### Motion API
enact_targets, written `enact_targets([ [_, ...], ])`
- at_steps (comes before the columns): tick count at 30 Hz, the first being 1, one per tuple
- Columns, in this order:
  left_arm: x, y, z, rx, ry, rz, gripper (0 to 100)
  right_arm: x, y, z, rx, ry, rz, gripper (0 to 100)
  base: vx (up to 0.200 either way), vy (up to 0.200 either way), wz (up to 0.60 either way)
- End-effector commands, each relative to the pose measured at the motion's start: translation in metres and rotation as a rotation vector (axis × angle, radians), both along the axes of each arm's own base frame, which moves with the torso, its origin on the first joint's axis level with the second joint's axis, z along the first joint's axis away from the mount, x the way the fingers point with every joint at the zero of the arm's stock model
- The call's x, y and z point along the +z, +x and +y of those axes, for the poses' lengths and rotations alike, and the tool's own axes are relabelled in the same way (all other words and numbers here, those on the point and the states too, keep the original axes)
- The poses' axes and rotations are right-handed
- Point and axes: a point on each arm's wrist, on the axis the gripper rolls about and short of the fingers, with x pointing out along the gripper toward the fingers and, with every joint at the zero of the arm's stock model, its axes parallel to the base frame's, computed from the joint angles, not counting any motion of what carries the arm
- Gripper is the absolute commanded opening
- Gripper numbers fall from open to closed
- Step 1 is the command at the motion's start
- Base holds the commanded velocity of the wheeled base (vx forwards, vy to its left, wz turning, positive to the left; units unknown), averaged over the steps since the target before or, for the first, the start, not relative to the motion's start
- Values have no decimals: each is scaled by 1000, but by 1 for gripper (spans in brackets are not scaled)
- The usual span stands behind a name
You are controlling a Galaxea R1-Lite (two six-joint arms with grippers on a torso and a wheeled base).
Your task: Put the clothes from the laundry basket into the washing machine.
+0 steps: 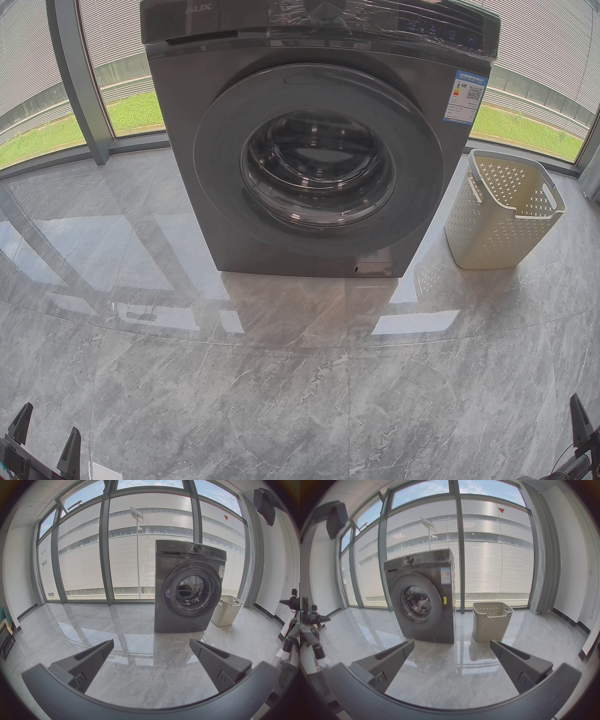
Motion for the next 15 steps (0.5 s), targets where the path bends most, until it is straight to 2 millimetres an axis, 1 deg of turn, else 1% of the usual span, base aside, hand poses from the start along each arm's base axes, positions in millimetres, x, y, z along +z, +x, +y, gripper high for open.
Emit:
enact_targets([
  [1,-5,0,0,-1,0,6,100,36,18,2,150,63,127,100,0,0,0],
  [2,-5,0,0,-1,-1,6,100,40,31,3,189,90,203,100,0,0,0],
  [3,-5,0,0,-1,-1,6,100,40,31,3,189,90,203,100,0,0,0],
  [4,-5,0,0,-1,0,6,100,56,59,7,242,100,286,100,200,0,0],
  [5,-5,0,0,-1,0,6,100,56,59,7,242,100,286,100,200,0,0],
  [6,-5,0,0,-1,0,6,100,67,89,12,272,92,328,100,200,0,0],
  [7,-5,0,0,-1,0,6,100,70,98,14,288,88,326,100,200,0,0],
  [8,-5,0,0,-2,0,6,100,75,114,20,329,79,322,100,200,0,0],
  [9,-5,0,0,-2,0,6,100,76,120,23,349,75,322,100,200,0,0],
  [11,-5,0,0,-4,0,6,100,79,148,46,445,78,338,100,200,0,0],
  [13,-5,0,0,-4,0,8,100,78,162,58,454,93,356,100,200,0,0],
  [15,-5,0,0,-4,0,6,100,77,179,77,467,130,388,100,200,0,0],
])
